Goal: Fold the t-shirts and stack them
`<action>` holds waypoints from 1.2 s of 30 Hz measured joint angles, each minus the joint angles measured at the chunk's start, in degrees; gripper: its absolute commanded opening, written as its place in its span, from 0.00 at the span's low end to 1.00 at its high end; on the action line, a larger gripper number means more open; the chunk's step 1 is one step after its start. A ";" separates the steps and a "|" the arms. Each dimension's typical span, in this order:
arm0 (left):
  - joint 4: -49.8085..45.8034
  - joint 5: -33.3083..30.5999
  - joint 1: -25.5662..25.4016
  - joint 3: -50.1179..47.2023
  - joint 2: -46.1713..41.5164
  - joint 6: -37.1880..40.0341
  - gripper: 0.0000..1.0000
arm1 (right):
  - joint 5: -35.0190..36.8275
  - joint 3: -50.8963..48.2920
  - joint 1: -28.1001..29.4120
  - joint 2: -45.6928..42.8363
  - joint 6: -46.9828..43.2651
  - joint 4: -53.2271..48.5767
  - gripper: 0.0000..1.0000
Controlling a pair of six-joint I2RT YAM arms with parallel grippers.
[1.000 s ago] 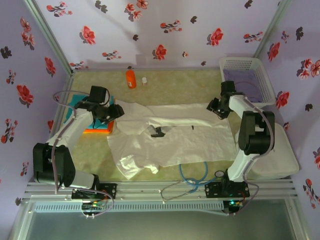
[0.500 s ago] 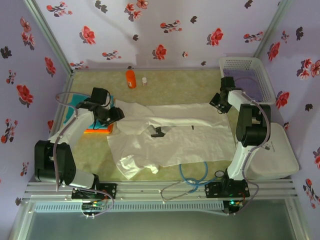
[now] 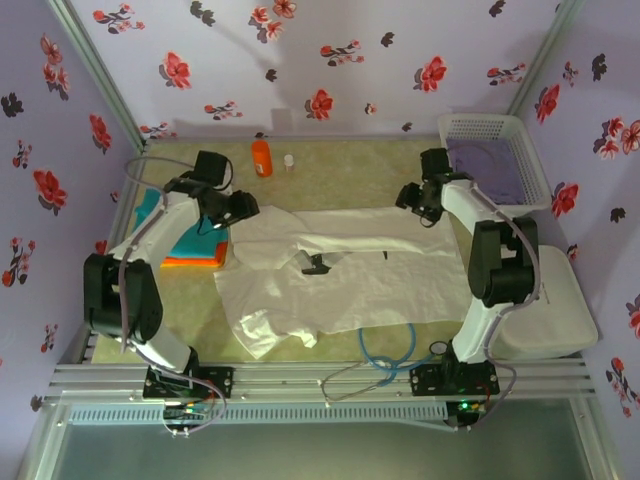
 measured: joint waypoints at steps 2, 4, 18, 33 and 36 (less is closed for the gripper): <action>0.33 -0.15 -1.20 2.40 2.80 0.02 0.49 | -0.66 0.02 0.81 0.98 0.07 0.24 0.63; 0.74 -0.15 -2.40 4.79 6.08 0.00 0.49 | -1.22 0.17 1.18 3.13 0.20 0.39 0.63; 0.83 -1.73 -3.45 12.15 20.68 0.04 0.46 | 5.55 15.85 0.68 17.86 2.45 -6.10 0.56; -1.73 -2.75 -2.80 19.41 25.07 1.31 0.44 | 11.43 9.84 1.36 11.76 4.07 -5.73 0.63; -1.92 -2.78 -2.75 20.61 27.61 1.49 0.44 | 9.88 8.37 3.02 9.60 3.82 -3.65 0.64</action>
